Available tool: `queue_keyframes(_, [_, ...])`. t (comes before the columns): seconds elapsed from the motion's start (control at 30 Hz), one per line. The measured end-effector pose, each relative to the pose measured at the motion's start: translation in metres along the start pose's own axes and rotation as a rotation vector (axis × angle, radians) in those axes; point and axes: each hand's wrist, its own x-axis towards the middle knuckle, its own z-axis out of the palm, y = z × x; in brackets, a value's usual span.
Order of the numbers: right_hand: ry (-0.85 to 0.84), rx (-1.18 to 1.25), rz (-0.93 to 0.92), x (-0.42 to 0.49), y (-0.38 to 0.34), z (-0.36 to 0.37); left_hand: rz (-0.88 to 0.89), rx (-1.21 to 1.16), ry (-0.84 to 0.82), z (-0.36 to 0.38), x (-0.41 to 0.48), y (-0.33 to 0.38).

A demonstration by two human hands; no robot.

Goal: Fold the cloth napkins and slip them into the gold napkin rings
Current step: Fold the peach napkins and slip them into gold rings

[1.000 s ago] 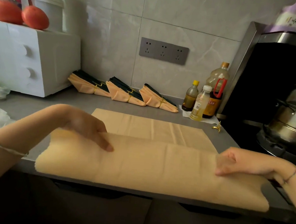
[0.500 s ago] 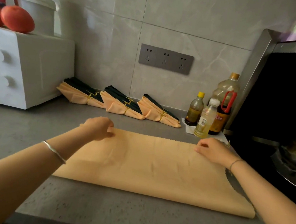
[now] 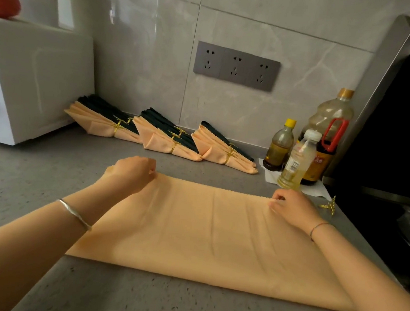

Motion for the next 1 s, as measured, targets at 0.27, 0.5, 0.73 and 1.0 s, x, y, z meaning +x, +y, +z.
queue_keyframes(0.27, [0.103, -0.01, 0.018, 0.001, -0.004, 0.013, -0.041, 0.036, 0.018, 0.002, 0.001, 0.005])
queue_keyframes(0.5, [0.257, 0.076, -0.065, -0.024, -0.034, 0.015, 0.131, -0.118, 0.092, 0.0, -0.043, 0.034])
queue_keyframes(0.73, [-0.067, 0.264, -0.207, -0.088, -0.12, 0.031, 0.309, -0.122, -0.29, 0.004, -0.115, 0.064])
queue_keyframes(1.0, [-0.101, 0.017, -0.239, -0.116, -0.143, 0.069, 0.221, -0.023, -0.27, 0.023, -0.137, 0.075])
